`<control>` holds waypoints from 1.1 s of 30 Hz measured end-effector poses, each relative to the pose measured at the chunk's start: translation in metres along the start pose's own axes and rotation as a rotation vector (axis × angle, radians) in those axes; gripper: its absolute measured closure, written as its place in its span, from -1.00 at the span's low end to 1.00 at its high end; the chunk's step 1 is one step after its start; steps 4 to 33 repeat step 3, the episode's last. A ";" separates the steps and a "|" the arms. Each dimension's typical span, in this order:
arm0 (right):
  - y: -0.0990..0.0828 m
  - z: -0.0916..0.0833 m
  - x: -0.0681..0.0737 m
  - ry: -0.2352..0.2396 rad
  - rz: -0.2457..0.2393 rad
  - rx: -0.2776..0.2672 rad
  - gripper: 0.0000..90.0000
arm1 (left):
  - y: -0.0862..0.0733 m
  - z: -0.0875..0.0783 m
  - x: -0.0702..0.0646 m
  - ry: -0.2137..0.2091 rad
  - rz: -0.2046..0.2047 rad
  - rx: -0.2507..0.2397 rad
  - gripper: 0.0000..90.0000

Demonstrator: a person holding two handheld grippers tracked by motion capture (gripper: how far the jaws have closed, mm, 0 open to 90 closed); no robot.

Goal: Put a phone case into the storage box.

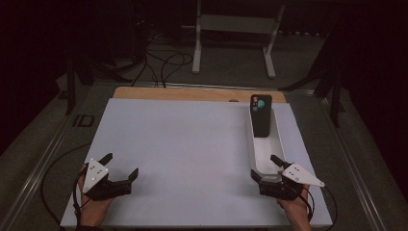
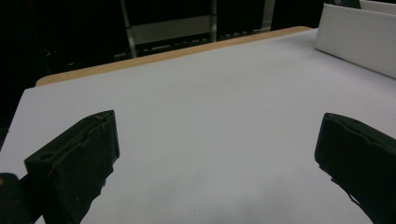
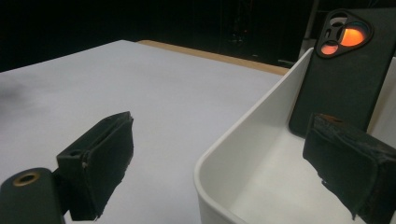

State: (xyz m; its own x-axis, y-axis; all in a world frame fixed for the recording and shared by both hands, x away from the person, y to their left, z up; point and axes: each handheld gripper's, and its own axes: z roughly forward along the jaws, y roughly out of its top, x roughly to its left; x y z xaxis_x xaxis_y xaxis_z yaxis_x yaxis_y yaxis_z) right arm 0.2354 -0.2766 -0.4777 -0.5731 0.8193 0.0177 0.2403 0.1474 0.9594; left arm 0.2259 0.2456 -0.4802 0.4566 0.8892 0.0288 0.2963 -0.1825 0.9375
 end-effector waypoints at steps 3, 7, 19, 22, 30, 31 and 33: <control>-0.001 -0.001 -0.001 -0.007 0.006 -0.005 -0.81 | 0.000 0.001 0.000 0.000 -0.004 0.002 -0.99; -0.001 -0.001 -0.001 -0.007 0.006 -0.005 -0.81 | 0.000 0.001 0.000 0.000 -0.004 0.002 -0.99; -0.001 -0.001 -0.001 -0.007 0.006 -0.005 -0.81 | 0.000 0.001 0.000 0.000 -0.004 0.002 -0.99; -0.001 -0.001 -0.001 -0.007 0.006 -0.005 -0.81 | 0.000 0.001 0.000 0.000 -0.004 0.002 -0.99; -0.001 -0.001 -0.001 -0.007 0.006 -0.005 -0.81 | 0.000 0.001 0.000 0.000 -0.004 0.002 -0.99; -0.001 -0.001 -0.001 -0.007 0.006 -0.005 -0.81 | 0.000 0.001 0.000 0.000 -0.004 0.002 -0.99; -0.001 -0.001 -0.001 -0.007 0.006 -0.005 -0.81 | 0.000 0.001 0.000 0.000 -0.004 0.002 -0.99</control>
